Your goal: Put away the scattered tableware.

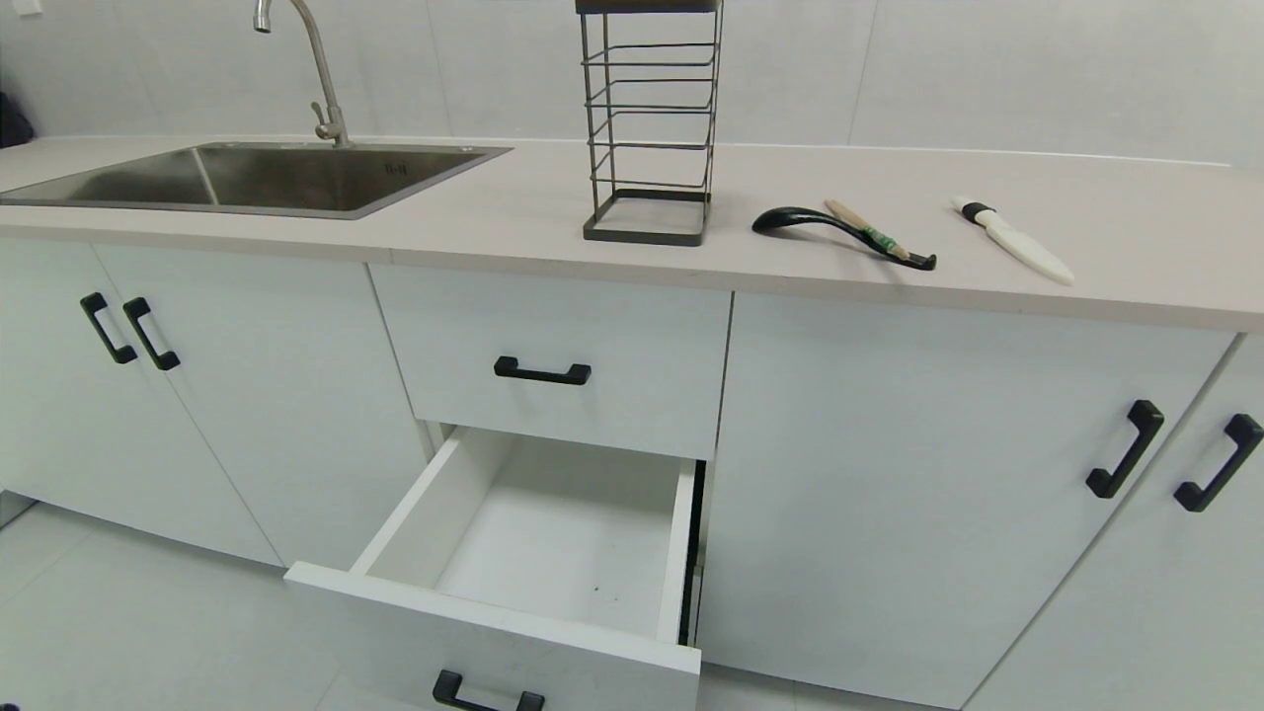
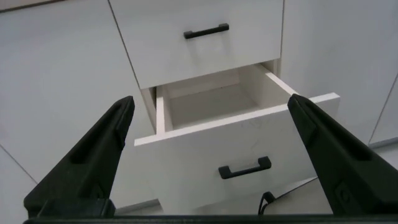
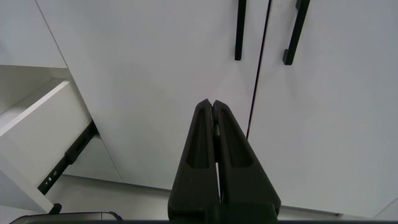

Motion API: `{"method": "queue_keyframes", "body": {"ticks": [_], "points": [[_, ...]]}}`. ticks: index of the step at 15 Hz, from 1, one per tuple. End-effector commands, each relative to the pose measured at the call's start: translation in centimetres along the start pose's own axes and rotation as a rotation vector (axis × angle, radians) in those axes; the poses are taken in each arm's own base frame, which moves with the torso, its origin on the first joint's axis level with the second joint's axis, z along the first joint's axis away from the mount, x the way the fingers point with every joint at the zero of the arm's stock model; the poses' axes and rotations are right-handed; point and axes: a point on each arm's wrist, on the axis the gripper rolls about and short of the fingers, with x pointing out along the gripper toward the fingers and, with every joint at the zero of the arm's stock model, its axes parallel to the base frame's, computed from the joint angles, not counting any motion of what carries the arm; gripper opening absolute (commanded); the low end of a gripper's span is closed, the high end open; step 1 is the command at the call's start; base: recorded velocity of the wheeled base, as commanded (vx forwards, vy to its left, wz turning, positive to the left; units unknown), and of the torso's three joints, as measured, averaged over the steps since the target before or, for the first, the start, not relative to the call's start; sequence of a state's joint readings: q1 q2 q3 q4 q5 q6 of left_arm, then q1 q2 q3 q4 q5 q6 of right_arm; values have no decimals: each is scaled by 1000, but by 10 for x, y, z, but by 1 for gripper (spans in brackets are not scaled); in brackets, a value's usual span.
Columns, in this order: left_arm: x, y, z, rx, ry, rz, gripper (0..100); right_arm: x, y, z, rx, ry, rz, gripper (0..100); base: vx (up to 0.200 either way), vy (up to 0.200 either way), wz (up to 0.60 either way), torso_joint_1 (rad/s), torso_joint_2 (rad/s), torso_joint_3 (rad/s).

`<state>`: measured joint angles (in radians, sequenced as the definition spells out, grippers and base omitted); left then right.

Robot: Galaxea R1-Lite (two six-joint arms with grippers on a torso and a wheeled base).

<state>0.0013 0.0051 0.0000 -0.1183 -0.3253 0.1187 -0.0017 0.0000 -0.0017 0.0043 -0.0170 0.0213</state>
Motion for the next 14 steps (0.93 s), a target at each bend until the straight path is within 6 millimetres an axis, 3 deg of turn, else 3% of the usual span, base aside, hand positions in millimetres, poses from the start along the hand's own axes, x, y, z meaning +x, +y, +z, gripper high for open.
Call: {"method": "queue_keyframes", "body": {"ticks": [1, 8, 14], "points": [[-1, 1, -5, -6, 50, 61, 100, 0, 0, 0, 0, 2, 0, 0, 0, 0, 0, 0, 0, 0], [-2, 4, -13, -124, 128, 259, 100, 0, 0, 0, 0, 2, 0, 0, 0, 0, 0, 0, 0, 0], [-2, 4, -13, -132, 128, 260, 100, 0, 0, 0, 0, 2, 0, 0, 0, 0, 0, 0, 0, 0]]}}
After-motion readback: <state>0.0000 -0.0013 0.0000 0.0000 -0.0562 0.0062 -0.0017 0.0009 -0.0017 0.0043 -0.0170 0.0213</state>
